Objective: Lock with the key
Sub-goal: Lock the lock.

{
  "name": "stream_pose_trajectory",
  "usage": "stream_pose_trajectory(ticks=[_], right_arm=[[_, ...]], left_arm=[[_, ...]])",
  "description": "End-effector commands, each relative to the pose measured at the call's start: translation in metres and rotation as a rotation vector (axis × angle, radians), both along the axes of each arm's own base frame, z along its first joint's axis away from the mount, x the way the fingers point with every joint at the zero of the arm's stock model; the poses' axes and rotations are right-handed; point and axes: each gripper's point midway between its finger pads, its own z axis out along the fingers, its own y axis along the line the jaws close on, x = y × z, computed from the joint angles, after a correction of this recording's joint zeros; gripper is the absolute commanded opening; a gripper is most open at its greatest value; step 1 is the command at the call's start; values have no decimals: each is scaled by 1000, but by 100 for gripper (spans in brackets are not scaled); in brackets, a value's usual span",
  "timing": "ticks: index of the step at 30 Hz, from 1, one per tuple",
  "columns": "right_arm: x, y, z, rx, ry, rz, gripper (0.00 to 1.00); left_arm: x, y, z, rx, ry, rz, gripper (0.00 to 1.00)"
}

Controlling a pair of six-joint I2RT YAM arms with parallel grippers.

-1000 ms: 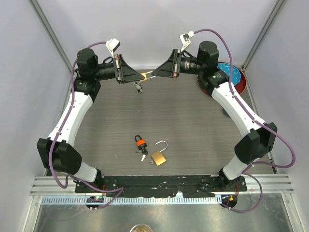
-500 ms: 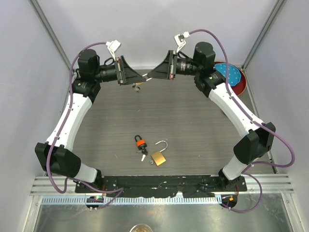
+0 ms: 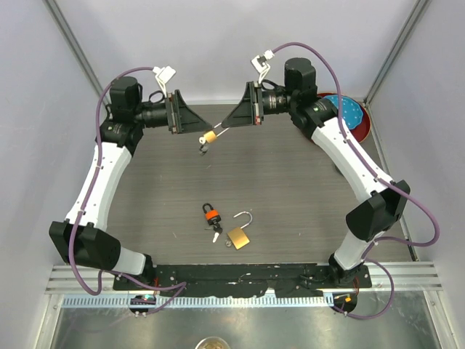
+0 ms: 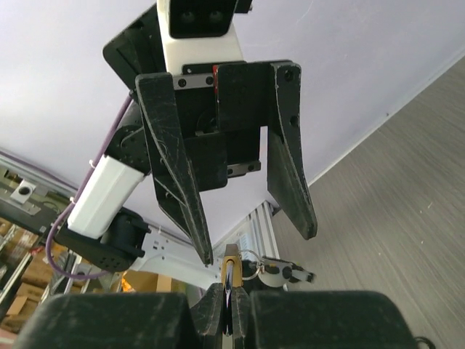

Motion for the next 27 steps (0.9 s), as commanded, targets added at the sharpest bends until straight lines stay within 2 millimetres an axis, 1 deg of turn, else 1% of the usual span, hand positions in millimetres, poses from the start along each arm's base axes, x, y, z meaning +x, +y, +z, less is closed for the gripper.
stream_pose_trajectory(ticks=[1, 2, 3, 7, 9, 11, 12, 13, 14, 15, 16, 17, 18, 19, 21, 22, 24, 27], right_arm=[[-15, -7, -1, -46, -91, 77, 2], [-13, -8, -4, -59, -96, 75, 2], [-10, -7, -10, -78, -92, 70, 1], [-9, -7, -11, -100, -96, 68, 2], [-7, -8, -8, -98, -103, 60, 2], [-7, -8, -4, -95, -105, 57, 2], [-7, -7, -3, -93, -105, 58, 2], [-7, -7, -3, -93, -103, 57, 1], [-8, -7, -3, -93, -100, 60, 1], [-7, -7, -3, -92, -103, 59, 2], [-7, -7, -4, -93, -101, 59, 2], [-6, -7, -5, -96, -100, 55, 2], [-5, -7, -6, -99, -99, 49, 1], [-4, -6, -6, -101, -98, 44, 2], [-2, -6, -7, -104, -95, 37, 2], [-2, -6, -6, -104, -92, 35, 2], [2, -5, -7, -109, -93, 18, 1], [8, -5, -4, -114, -94, -22, 2]], left_arm=[[-28, 2, 12, -15, -63, -101, 71], [-30, 1, 8, -19, -46, -109, 71], [-34, -1, 9, -31, -46, -131, 72], [-44, -7, 2, -31, -28, -162, 72], [-46, -10, -6, -23, 7, -175, 70], [-45, -11, -12, -3, -6, -180, 68], [-45, -11, -21, 17, 47, -175, 68], [-45, -13, -26, 40, 20, -181, 68], [-43, -14, -26, 62, 8, -167, 66], [-45, -15, -36, 83, 71, -180, 65], [-47, -18, -38, 95, 72, -197, 57], [-47, -20, -37, 102, 60, -206, 51], [-47, -20, -42, 110, 88, -212, 45], [-47, -22, -43, 112, 94, -219, 32], [-46, -22, -44, 115, 96, -217, 22], [-44, -22, -45, 117, 97, -213, 11], [-43, -23, -45, 112, 102, -207, 1], [-42, -23, -40, 96, 96, -195, 0]])
